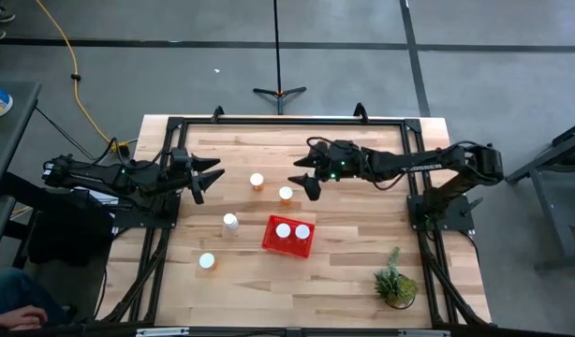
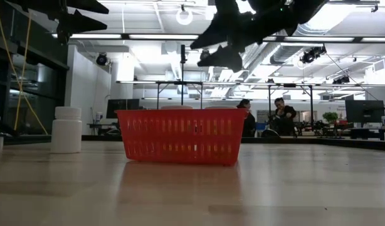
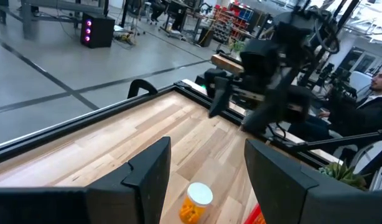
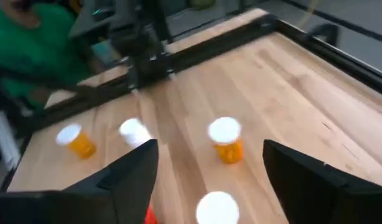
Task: Pick and place pill bottles into a basket
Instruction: Put the top right orange pill bottle into the red bin, then adjust the orange pill bottle in the red bin
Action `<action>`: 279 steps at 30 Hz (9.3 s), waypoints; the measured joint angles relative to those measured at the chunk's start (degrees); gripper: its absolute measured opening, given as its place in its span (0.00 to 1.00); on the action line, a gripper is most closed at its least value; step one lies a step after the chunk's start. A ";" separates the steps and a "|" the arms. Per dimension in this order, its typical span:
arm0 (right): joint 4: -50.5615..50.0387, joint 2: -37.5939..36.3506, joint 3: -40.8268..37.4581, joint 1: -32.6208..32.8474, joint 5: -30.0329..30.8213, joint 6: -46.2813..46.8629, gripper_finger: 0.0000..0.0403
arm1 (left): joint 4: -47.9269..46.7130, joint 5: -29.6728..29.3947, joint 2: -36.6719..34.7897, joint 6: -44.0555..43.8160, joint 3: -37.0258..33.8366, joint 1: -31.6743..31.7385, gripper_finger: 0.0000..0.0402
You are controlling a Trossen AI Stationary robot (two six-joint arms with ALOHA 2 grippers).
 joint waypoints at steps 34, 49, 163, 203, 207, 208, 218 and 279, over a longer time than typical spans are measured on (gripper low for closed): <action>-36.02 24.90 27.13 2.99 -0.72 -20.40 0.80 | -0.09 0.07 0.02 0.02 -0.01 -0.02 0.59; -34.13 28.45 27.10 1.01 -3.86 -24.62 0.80 | -0.07 0.05 0.00 0.02 0.00 -0.02 0.59; -50.22 34.03 49.46 23.40 10.67 3.02 0.46 | -3.30 3.18 0.01 -1.49 -0.01 -0.01 0.59; -52.59 36.99 49.49 20.18 15.09 6.34 0.46 | -3.08 4.77 0.00 -1.68 0.00 -0.02 0.59; -52.68 37.27 49.49 19.38 15.06 5.31 0.46 | -3.06 4.77 0.01 -1.68 0.00 -0.02 0.59; -52.69 37.39 49.49 19.27 14.96 4.96 0.46 | -3.06 4.77 0.02 -1.68 -0.02 -0.02 0.59; -52.93 38.86 49.49 18.97 14.40 4.36 0.46 | -2.93 4.77 0.00 -1.70 -0.02 -0.02 0.59; -11.82 -7.81 15.77 28.64 34.69 0.40 0.36 | -3.02 9.79 0.07 -1.01 0.00 -0.02 0.59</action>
